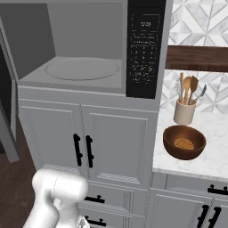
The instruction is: Open the microwave, place the bowl with waffle inside the microwave, then close the microwave door and turn it on.
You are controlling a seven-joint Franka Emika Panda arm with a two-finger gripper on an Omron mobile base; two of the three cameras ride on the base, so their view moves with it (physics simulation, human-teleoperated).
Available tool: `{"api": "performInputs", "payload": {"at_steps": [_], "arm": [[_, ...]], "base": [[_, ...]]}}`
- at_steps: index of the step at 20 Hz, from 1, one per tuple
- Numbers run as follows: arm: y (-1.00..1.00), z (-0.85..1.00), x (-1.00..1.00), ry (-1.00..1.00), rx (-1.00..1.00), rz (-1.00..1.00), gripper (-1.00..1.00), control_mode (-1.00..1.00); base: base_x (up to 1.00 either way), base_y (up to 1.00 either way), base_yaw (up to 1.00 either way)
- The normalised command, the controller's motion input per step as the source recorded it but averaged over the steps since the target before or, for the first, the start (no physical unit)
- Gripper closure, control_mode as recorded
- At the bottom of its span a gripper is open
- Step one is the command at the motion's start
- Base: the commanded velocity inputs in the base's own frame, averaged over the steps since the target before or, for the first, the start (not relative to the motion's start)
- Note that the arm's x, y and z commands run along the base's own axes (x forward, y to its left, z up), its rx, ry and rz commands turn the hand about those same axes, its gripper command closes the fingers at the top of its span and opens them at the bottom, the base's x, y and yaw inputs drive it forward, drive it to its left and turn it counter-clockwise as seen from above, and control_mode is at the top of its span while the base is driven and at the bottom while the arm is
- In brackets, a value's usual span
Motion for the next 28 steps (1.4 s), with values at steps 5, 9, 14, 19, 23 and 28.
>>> {"api": "performInputs", "payload": {"at_steps": [5, 9, 14, 19, 23, 28], "arm": [[0.12, -0.04, -0.07, -0.27, 0.00, -0.14, -1.00, -1.00], [0.17, 0.04, -0.11, 0.00, 0.00, -0.10, -1.00, -1.00], [0.35, 0.02, 0.01, 0.04, -0.01, -0.14, -1.00, -1.00], [0.23, 0.10, 0.00, 0.10, -0.04, -0.04, -1.00, -1.00], [0.24, 0.00, 0.01, 0.04, -0.11, 0.00, -1.00, -1.00], [0.05, 0.00, -0.02, 0.01, -0.08, -0.03, -1.00, -1.00]], "base": [[0.00, 0.00, 0.00], [0.00, 0.00, 0.00], [0.00, 0.00, 0.00], [0.00, 0.00, 0.00], [0.00, 0.00, 0.00], [0.00, 0.00, 0.00]]}}
